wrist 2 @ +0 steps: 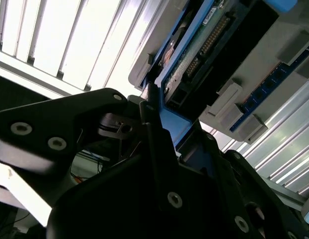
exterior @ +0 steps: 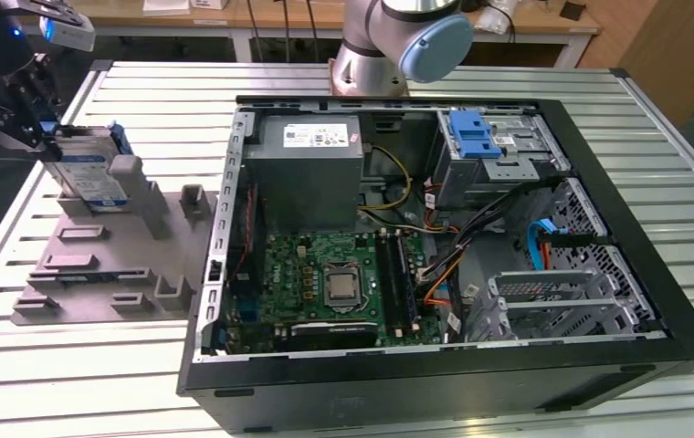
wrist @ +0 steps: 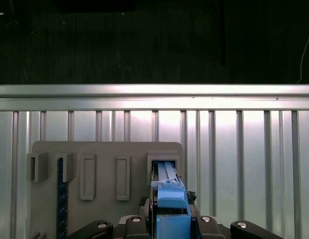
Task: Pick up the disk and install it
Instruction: 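Pick up the disk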
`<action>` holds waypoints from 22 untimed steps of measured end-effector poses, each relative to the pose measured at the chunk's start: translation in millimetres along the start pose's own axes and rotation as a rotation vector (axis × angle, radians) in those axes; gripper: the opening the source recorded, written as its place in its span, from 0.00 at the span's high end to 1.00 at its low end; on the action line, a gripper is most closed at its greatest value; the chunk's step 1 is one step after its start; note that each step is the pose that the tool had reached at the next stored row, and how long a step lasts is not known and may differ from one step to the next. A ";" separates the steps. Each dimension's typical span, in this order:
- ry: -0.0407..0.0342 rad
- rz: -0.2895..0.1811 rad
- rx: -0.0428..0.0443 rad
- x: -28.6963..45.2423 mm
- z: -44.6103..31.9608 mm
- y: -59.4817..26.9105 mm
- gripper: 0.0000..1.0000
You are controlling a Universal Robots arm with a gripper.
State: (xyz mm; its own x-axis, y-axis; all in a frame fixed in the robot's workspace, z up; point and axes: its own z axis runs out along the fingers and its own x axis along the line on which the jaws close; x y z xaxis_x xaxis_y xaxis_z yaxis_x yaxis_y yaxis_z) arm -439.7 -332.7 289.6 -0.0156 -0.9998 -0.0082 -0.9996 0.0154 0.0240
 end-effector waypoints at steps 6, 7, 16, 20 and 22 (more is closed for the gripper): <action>0.0000 0.000 -0.0001 0.0 -1.2 0.0 0.64; 0.0000 0.000 0.0000 0.0 -1.6 0.0 0.64; 0.0000 0.000 -0.0001 0.0 -4.5 0.1 0.64; 0.0000 0.000 0.0000 0.0 -5.6 0.1 0.64; 0.0000 0.000 0.0000 0.0 -6.2 0.2 0.64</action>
State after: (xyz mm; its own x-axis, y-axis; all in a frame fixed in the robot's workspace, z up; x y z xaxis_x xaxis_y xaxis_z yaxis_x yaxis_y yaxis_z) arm -439.7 -332.7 295.8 -0.0155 -0.9998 -0.0082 -0.9996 0.0153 0.0239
